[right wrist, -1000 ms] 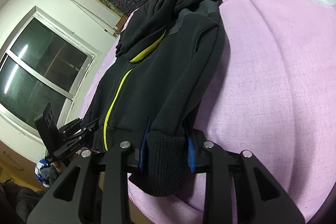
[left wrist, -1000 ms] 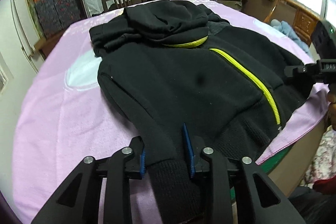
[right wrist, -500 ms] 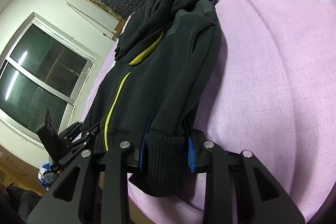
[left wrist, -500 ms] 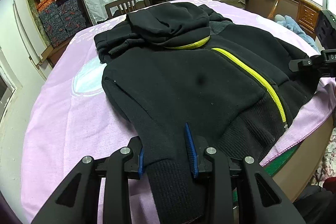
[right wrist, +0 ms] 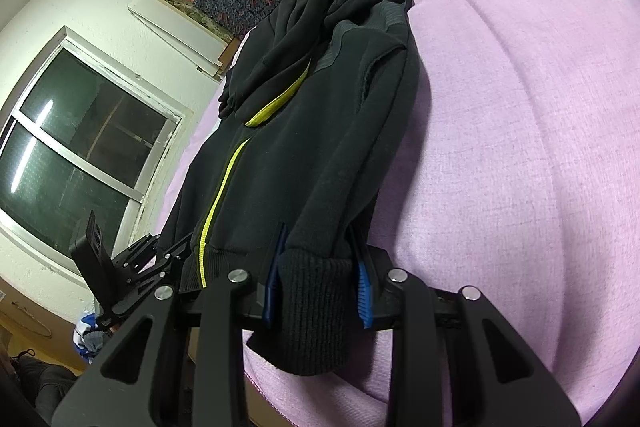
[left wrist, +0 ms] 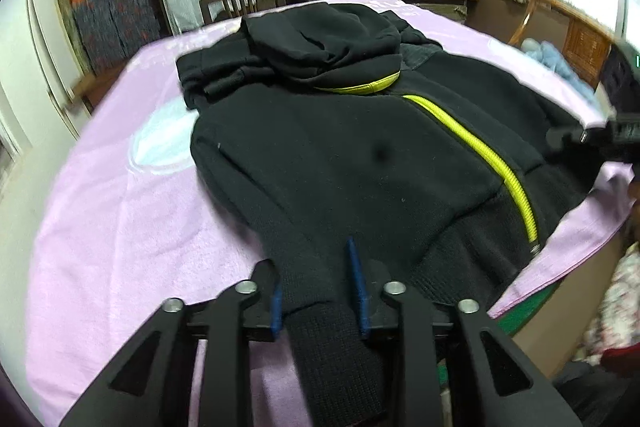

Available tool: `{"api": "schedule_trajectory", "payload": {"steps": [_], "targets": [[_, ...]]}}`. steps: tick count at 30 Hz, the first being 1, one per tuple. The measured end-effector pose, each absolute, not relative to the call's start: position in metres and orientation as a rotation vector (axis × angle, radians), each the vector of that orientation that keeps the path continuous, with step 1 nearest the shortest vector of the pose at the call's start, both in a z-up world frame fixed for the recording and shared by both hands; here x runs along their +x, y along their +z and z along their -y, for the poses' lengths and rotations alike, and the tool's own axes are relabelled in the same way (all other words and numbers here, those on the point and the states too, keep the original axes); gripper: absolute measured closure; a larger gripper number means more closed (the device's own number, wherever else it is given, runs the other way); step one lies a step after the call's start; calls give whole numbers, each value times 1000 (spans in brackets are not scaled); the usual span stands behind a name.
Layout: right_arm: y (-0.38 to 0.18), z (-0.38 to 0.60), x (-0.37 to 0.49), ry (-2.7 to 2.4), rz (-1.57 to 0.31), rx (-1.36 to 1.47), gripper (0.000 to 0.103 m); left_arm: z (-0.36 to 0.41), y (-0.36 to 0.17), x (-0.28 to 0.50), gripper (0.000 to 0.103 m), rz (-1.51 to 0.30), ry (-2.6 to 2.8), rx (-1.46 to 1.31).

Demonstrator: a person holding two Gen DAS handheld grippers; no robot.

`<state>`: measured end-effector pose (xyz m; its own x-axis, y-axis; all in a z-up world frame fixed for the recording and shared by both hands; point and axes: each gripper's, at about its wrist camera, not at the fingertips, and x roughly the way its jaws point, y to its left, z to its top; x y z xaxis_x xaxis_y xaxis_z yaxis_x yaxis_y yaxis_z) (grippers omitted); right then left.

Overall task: Fold large clothes
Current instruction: 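Lift the ribbed hem with both tools and fold it over toward the hood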

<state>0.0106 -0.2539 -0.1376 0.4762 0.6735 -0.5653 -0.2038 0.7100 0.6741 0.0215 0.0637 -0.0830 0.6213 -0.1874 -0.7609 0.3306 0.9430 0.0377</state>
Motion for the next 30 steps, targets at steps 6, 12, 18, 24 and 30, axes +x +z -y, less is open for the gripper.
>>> {"api": "schedule_trajectory", "payload": {"steps": [6,12,18,24,30], "targets": [[-118,258,6,569,-899,562,91,-102,-59,39,87,-880,-414,-78],[-75,261,17,636,-793,567,92,-108,-16,60,88,-788,-433,-128],[-28,263,73,690,-704,562,92,-110,23,113,88,-728,-387,-122],[-14,270,191,638,-683,631,91,-119,30,211,88,-758,-298,-165],[-79,257,313,494,-830,679,85,-134,-32,315,87,-946,-210,-253]]}}
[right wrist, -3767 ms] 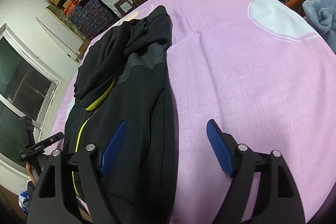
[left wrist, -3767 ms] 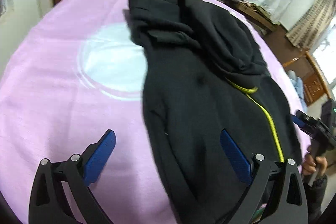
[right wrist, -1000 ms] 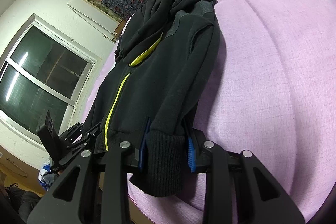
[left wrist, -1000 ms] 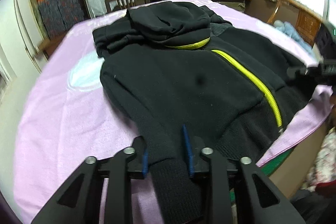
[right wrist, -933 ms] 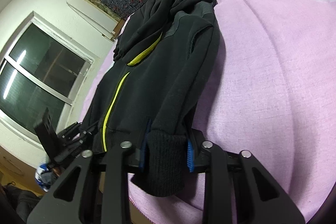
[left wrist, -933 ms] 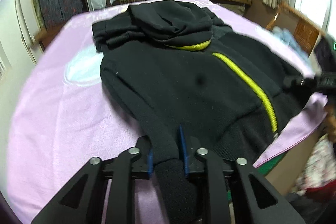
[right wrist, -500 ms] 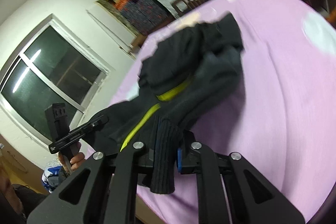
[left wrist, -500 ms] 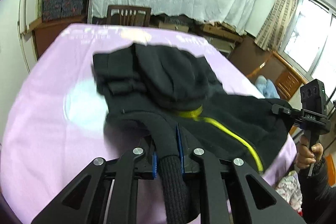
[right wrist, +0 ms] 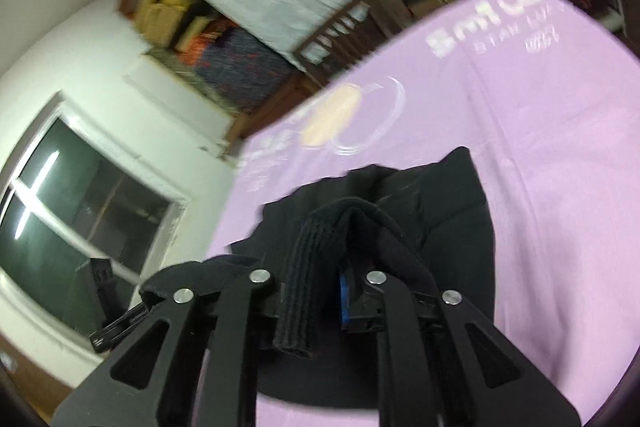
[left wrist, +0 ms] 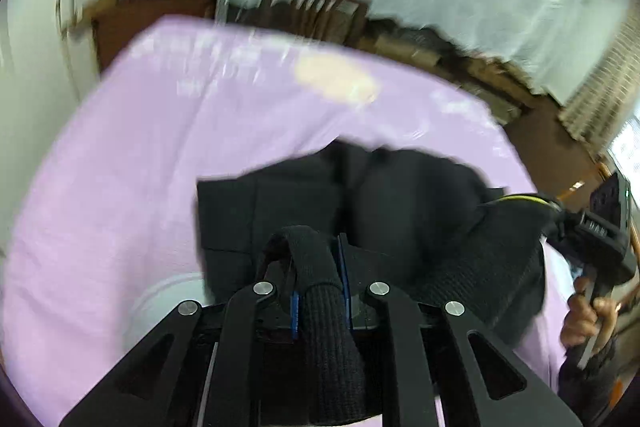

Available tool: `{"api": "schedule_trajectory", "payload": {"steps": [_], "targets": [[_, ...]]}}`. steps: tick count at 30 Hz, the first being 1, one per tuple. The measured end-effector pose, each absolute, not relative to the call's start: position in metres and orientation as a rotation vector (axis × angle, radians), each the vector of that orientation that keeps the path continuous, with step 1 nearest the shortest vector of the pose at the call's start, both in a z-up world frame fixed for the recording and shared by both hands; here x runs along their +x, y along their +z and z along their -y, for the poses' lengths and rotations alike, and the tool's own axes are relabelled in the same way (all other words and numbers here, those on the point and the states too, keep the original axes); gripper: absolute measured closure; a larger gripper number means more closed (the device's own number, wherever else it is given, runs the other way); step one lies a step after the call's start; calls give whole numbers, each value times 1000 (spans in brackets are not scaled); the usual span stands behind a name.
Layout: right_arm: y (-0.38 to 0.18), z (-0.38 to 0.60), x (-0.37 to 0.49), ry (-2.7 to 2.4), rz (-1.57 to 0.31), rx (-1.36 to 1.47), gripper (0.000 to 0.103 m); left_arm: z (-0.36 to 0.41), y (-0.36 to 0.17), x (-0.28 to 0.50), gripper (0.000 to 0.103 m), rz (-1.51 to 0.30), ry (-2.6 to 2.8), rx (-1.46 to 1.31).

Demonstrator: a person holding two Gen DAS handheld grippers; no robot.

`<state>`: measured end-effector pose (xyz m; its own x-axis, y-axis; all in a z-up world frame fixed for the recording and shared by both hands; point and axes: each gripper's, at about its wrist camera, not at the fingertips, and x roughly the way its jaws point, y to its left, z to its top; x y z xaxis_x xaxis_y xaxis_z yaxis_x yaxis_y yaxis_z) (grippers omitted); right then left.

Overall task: Fold large clothes
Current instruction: 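Lift the ribbed hem with both tools and fold it over toward the hood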

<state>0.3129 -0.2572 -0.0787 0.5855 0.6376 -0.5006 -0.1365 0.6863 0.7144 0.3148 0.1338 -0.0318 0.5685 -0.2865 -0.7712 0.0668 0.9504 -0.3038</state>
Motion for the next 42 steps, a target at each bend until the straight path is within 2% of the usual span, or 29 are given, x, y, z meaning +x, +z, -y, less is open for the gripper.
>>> {"api": "schedule_trajectory", "payload": {"steps": [2,4,5,6,7,8,9,10,11,12,14,17,21,26,27,28,29,30,31,32,35,39,42], "targets": [[-103,254,328,458,-888,693,84,-139,-52,326,86,-997,-204,-311],[-117,259,324,489,-857,756,82,-141,-51,325,84,-971,-216,-315],[-117,261,321,503,-851,756,77,-142,-48,322,83,-963,-226,-308],[-113,266,317,507,-852,753,68,-145,-42,317,73,-953,-236,-308],[-106,272,311,507,-837,760,63,-148,-36,312,59,-938,-240,-316],[-100,278,305,512,-812,774,50,-155,-26,304,46,-901,-230,-328],[-89,290,293,500,-750,793,29,-159,-21,298,18,-865,-194,-326],[-80,299,282,483,-693,800,19,-164,-11,286,5,-804,-140,-328],[-74,306,272,471,-647,800,13,-172,-2,276,4,-744,-105,-337],[-67,314,262,466,-604,794,13,-182,7,266,4,-689,-91,-358],[-63,319,256,449,-585,773,13,-192,10,263,4,-680,-83,-397],[-70,306,262,403,-628,700,14,-182,-5,280,4,-766,-96,-351],[-83,270,296,387,-724,573,16,-151,-24,308,4,-811,-90,-219],[-97,238,332,348,-767,452,16,-143,-51,347,4,-851,-64,-236],[-100,233,333,356,-772,445,16,-143,-54,351,8,-853,-62,-248],[-102,225,335,364,-770,421,20,-142,-58,353,21,-847,-49,-252],[-104,218,335,382,-769,392,49,-139,-60,351,32,-832,-18,-228],[-104,214,331,367,-763,364,70,-136,-61,350,51,-826,13,-200],[-101,213,326,336,-738,331,79,-134,-62,347,63,-822,71,-164],[-95,213,320,335,-708,303,96,-134,-61,345,64,-819,77,-160],[-78,227,312,273,-640,286,96,-139,-66,343,65,-804,105,-178],[-129,238,345,261,-841,423,95,-130,-71,347,62,-810,150,-107],[-127,243,345,258,-830,446,91,-134,-70,345,60,-812,159,-130]]}}
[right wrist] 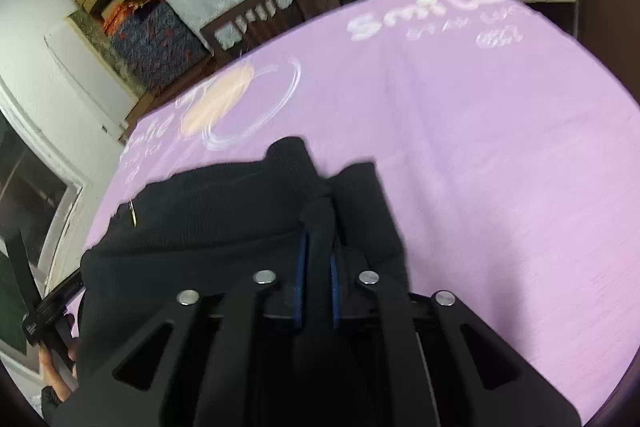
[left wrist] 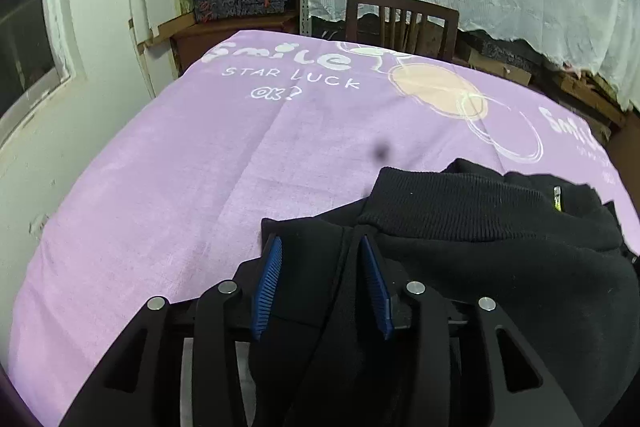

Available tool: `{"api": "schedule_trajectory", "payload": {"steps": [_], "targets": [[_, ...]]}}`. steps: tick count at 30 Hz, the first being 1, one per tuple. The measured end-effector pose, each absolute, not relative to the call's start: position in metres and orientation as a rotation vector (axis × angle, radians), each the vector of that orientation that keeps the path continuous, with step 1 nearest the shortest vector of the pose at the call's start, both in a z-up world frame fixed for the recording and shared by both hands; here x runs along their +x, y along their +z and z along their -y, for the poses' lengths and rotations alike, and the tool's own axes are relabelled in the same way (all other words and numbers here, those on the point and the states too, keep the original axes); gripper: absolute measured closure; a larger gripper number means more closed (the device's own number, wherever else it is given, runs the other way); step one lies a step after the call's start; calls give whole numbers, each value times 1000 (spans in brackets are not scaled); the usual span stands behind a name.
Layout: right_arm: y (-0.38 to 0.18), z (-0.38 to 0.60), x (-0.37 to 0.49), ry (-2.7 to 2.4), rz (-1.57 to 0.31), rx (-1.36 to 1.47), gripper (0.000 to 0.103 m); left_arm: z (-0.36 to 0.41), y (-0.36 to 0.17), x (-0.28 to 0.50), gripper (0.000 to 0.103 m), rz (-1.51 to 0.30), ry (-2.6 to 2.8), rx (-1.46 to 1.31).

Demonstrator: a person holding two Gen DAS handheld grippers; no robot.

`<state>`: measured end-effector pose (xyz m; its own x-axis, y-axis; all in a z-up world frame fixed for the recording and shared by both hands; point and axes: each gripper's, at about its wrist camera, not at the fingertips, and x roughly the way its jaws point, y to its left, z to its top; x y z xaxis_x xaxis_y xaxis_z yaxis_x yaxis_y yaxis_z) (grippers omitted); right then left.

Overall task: Fold large clothes
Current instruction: 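Lift the ribbed hem with both tools and fold it over toward the hood, then open both tools and release the folded hoodie onto the table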

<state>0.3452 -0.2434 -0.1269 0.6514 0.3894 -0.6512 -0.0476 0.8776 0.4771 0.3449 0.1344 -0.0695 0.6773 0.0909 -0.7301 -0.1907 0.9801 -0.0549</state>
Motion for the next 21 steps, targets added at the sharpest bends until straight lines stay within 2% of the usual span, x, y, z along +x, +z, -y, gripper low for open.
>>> {"api": "schedule_trajectory", "payload": {"steps": [1,3,6,10,12,14,15,16,19,21], "targets": [[-126,245,344,258,-825,460,90,-135,-66,342,61,-810,160,-140],[-116,247,333,223,-775,472,78,-132,-53,331,64,-778,143,-142],[-82,236,311,184,-650,393,62,-109,-23,320,60,-696,65,-108],[-59,184,298,348,-608,275,59,-61,-10,320,40,-637,-19,-2],[-71,156,304,395,-654,219,60,-39,-27,329,37,-652,3,82],[-104,133,320,380,-783,137,58,-30,-65,346,35,-737,48,162],[-109,131,320,385,-774,124,57,-33,-68,351,34,-761,35,140],[-107,131,322,393,-780,129,56,-39,-66,353,22,-755,40,101],[-106,138,325,411,-803,172,56,-56,-74,356,20,-806,36,-5],[-99,143,313,403,-790,204,57,-60,-71,342,22,-809,32,-49]]}}
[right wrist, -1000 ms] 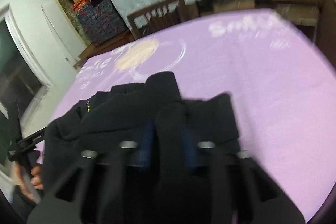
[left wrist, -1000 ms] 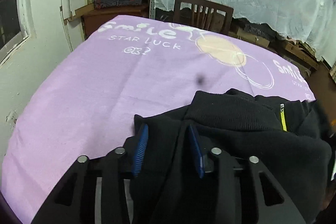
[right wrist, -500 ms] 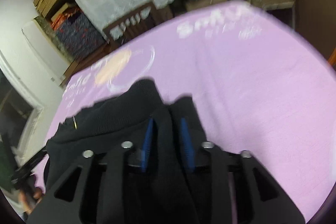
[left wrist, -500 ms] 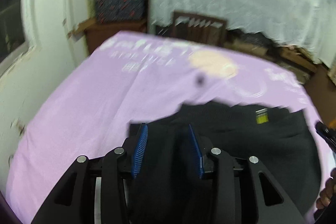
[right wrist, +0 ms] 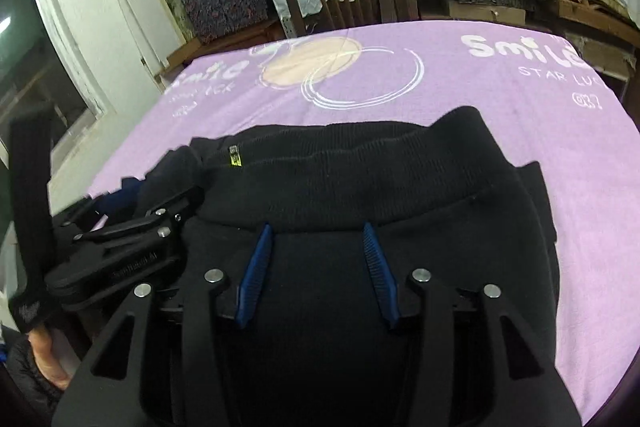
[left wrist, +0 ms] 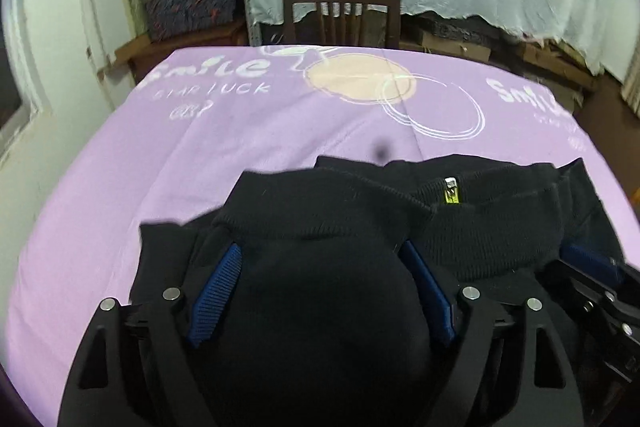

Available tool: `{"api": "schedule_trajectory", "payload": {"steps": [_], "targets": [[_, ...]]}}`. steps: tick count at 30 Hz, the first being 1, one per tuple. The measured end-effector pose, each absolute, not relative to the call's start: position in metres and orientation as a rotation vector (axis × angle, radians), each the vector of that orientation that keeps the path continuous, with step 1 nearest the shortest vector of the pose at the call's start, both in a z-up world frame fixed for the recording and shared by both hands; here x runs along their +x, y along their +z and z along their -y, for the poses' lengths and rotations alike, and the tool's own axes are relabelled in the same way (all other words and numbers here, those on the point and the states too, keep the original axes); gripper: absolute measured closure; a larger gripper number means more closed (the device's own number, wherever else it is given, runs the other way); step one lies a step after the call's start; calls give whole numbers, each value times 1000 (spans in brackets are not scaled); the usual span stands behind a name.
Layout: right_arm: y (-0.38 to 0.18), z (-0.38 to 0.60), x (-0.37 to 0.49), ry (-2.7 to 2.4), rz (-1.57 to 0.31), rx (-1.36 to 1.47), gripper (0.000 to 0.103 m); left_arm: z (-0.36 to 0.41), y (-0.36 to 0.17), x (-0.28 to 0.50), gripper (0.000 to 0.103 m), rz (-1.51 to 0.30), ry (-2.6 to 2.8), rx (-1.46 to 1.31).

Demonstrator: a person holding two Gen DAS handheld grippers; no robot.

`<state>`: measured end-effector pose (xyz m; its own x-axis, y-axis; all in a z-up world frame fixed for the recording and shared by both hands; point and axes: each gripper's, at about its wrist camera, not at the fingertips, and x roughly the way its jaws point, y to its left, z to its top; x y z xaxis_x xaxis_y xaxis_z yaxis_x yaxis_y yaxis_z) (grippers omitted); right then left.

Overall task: Fold large clothes
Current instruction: 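Open both tools and release the folded hoodie onto the table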

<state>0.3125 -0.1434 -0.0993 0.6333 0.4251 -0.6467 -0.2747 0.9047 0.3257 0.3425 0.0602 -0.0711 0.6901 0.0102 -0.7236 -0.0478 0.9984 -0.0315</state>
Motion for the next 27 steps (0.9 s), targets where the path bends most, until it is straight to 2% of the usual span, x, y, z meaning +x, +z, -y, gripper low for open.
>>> {"api": "schedule_trajectory", "payload": {"steps": [4,6,8,9,11,13,15,16,19,20,21,23,27], "targets": [[-82,147,276,466,-765,256,55,-54,-43,301,24,-771,-58,-59],[-86,148,260,476,-800,255,50,-44,-42,284,22,-752,-42,4],[-103,147,256,462,-849,261,50,-34,-68,286,20,-833,-18,76],[-108,148,255,460,-847,261,50,-36,-76,283,18,-811,-15,53],[-102,150,255,447,-871,278,50,-41,-70,284,18,-860,-17,25],[-95,166,237,455,-849,425,48,-49,-59,275,20,-876,-23,-45],[-96,182,212,479,-820,525,32,-50,-50,263,20,-843,-28,-53],[-100,191,199,479,-810,569,30,-49,-48,259,20,-825,-20,-43],[-120,213,172,431,-835,709,25,-44,-61,263,18,-859,12,-33],[-130,220,167,388,-855,775,22,-43,-71,269,15,-883,20,-24],[-135,224,166,365,-864,814,22,-40,-78,268,8,-832,40,12],[-141,231,166,305,-855,869,21,-40,-77,270,7,-834,45,15],[-142,232,181,180,-806,930,13,-41,-77,269,7,-833,39,13]]}}
